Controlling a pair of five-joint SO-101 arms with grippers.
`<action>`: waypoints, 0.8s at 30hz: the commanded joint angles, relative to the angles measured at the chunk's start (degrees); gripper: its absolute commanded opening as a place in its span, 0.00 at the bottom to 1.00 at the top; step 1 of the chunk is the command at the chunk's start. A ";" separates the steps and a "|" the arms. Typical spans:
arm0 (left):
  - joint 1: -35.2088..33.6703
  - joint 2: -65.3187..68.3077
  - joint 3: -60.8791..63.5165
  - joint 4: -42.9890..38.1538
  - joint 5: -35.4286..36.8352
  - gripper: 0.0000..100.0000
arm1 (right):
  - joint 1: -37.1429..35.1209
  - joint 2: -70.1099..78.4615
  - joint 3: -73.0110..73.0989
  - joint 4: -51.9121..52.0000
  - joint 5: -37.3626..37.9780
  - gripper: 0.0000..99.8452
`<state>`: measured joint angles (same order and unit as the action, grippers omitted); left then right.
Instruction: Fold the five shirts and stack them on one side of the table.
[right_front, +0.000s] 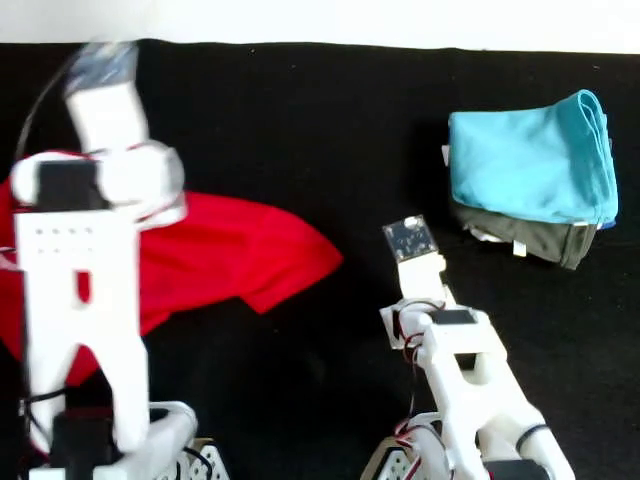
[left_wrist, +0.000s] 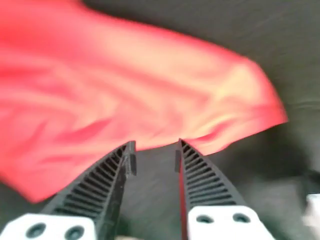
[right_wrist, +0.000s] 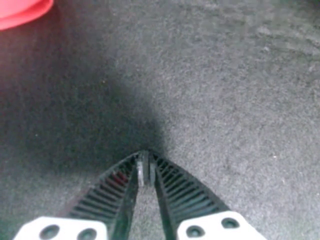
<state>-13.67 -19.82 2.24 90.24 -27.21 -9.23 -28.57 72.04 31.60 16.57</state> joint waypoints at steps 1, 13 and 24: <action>-8.31 0.57 8.13 -1.05 -5.27 0.14 | -1.27 0.40 -11.38 9.01 -0.35 0.16; -31.87 0.31 34.07 -20.75 -16.97 0.14 | -15.43 23.87 -54.64 35.12 -0.35 0.18; -38.73 0.57 34.77 -21.45 -16.79 0.14 | -23.34 49.98 -70.90 35.38 -8.97 0.25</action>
<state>-51.56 -18.95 37.23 69.41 -43.38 -32.09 17.76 6.11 66.51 8.75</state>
